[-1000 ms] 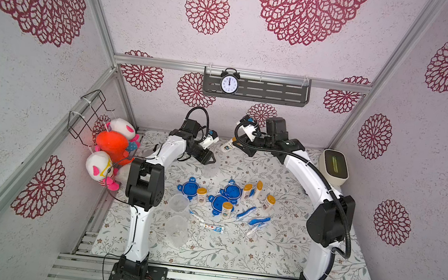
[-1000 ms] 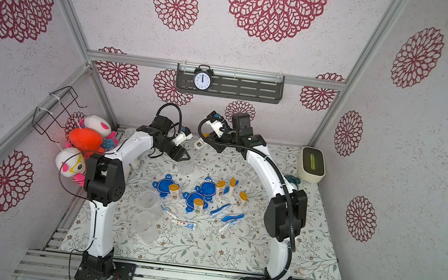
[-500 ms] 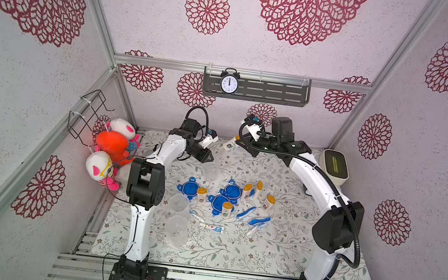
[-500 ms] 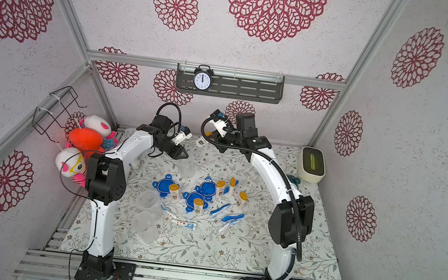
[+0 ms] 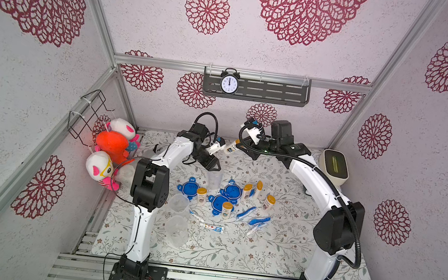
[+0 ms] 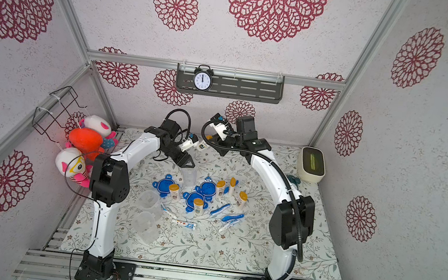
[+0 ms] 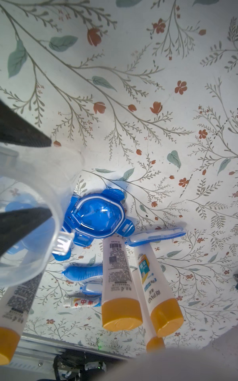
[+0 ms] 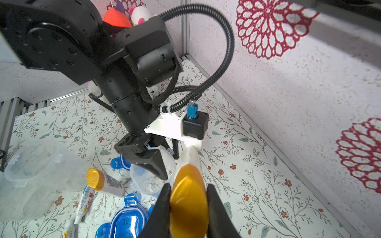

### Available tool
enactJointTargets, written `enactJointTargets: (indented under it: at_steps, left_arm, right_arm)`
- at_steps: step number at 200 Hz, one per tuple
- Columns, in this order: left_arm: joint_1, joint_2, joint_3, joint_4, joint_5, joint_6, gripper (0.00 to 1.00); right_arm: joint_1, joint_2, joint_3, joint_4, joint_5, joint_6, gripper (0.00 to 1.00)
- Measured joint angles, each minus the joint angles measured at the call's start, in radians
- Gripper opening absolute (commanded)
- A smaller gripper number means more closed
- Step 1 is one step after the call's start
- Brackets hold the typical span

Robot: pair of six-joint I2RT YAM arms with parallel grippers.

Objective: Pack away toiletry kits
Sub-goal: Adjust the container at the center of the board, then place the toiletry item into the container.

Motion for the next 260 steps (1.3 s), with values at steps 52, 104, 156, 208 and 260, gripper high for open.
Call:
enactJointTargets:
  at_steps: [52, 104, 156, 208, 260]
  left_arm:
    - [0.037, -0.093, -0.104, 0.089, 0.058, -0.045, 0.83]
    - [0.117, -0.385, -0.344, 0.24, 0.122, -0.09, 0.83]
    - [0.129, -0.535, -0.542, 0.339, 0.122, -0.1, 0.79]
    - [0.099, -0.542, -0.602, 0.312, 0.056, -0.022, 0.73]
    - [0.069, -0.597, -0.625, 0.277, -0.002, 0.053, 0.72]
  right_arm:
    - [0.0, -0.061, -0.042, -0.004, -0.006, 0.001, 0.14]
    - [0.029, -0.07, -0.056, -0.008, -0.008, 0.01, 0.14]
    - [0.09, -0.01, -0.025, -0.015, -0.006, 0.017, 0.14]
    - [0.118, 0.128, 0.053, -0.061, 0.021, 0.016, 0.14]
    - [0.128, 0.257, 0.196, -0.175, 0.051, -0.013, 0.15]
